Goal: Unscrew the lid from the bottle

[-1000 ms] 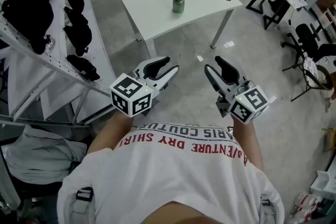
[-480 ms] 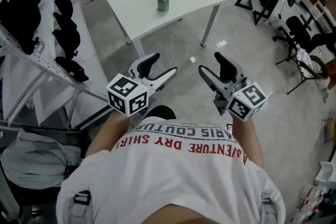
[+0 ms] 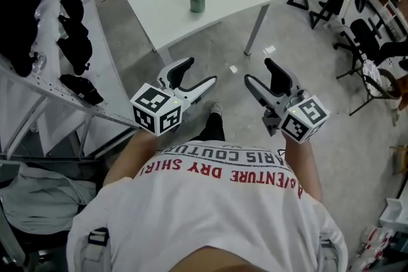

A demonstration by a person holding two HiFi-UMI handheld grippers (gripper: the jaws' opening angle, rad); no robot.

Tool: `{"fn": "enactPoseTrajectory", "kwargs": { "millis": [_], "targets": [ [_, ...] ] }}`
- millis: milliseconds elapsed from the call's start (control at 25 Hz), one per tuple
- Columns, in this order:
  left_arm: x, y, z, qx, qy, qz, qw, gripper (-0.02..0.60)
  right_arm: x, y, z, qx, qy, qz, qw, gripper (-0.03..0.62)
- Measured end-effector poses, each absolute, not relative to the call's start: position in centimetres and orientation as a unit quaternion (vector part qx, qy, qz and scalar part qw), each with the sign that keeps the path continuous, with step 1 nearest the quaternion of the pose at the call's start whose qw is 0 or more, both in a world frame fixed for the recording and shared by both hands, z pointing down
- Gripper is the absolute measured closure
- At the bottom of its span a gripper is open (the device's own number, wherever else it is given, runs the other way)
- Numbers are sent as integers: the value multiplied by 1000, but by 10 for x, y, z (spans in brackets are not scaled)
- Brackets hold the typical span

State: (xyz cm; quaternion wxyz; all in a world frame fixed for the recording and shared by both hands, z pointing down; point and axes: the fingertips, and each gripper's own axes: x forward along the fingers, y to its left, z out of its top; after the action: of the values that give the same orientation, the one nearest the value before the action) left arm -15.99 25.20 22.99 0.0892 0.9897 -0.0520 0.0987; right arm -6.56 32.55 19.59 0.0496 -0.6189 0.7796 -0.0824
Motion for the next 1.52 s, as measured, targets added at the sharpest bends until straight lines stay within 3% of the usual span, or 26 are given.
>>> {"fn": "enactPoseTrajectory", "kwargs": {
  "millis": [800,1520],
  "targets": [
    [-20,29,292,976,-111,144,116,252,77,115,244,-599,788,-136,32,278],
    [32,-109,388,949,-200,209,128,232,123,-11,299,-546,814,-197,-8,278]
  ]
}}
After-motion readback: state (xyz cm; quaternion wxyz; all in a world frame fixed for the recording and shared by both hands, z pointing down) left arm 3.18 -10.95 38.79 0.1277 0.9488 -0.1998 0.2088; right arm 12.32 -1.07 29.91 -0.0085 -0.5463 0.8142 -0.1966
